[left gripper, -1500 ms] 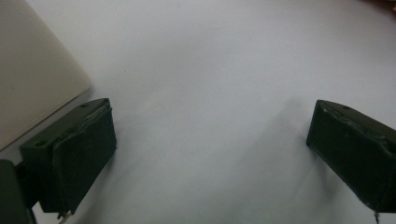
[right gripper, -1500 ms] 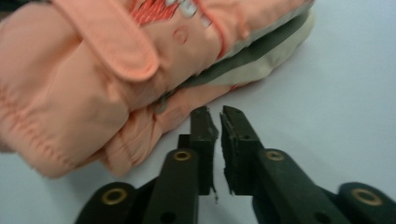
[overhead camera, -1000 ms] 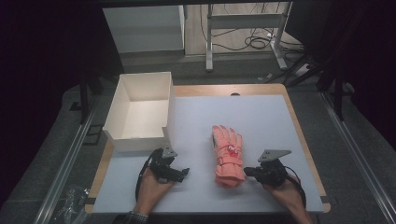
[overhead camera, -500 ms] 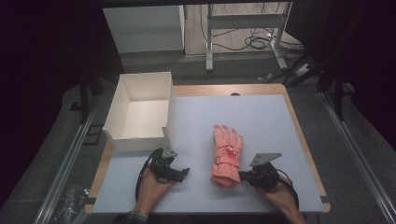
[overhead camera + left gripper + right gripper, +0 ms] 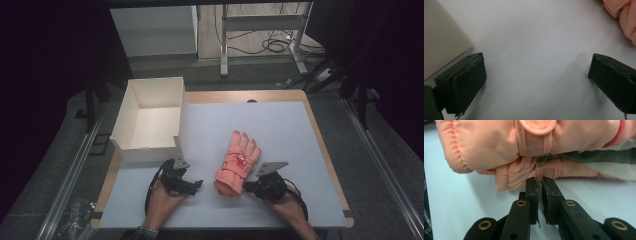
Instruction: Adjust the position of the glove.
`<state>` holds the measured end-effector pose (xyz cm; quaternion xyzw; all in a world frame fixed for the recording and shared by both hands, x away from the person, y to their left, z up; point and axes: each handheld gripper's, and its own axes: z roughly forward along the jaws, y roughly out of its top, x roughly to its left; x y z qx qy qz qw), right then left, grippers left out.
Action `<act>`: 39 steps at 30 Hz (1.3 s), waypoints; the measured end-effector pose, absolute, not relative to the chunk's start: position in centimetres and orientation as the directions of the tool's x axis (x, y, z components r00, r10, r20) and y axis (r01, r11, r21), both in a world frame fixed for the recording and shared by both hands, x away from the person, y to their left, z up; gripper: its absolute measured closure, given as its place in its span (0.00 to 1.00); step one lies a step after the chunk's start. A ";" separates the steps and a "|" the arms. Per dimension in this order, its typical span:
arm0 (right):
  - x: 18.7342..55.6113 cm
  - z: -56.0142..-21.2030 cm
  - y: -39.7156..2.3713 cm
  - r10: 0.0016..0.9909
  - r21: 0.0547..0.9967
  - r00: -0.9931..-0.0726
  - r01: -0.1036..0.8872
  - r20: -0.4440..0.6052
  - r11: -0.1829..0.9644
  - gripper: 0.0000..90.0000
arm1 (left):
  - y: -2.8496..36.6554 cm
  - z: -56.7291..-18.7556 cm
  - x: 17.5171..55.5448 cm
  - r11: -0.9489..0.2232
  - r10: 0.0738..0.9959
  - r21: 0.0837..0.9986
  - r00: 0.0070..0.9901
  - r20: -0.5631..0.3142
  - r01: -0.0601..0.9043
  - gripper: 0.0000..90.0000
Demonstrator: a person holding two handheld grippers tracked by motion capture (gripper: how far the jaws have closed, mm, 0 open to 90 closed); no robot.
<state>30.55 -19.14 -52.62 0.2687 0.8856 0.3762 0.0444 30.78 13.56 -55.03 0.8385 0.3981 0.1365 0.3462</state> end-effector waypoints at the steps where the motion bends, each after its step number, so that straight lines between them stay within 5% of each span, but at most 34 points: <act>1: 30.7 -52.6 -19.0 0.508 0.692 -0.852 0.443 0.128 0.570 0.92 | 13.6 -55.0 30.8 -0.443 0.762 0.689 0.646 -0.047 0.573 0.02; 30: 34.0 -53.1 -16.2 0.549 0.709 -0.830 0.443 0.094 0.549 0.92 | 13.5 -55.0 30.8 -0.445 0.763 0.688 0.645 -0.044 0.573 0.02; 39: 33.1 -52.8 -16.5 0.550 0.709 -0.834 0.414 0.044 0.571 0.85 | 13.5 -55.0 30.8 -0.449 0.761 0.687 0.647 -0.041 0.571 0.02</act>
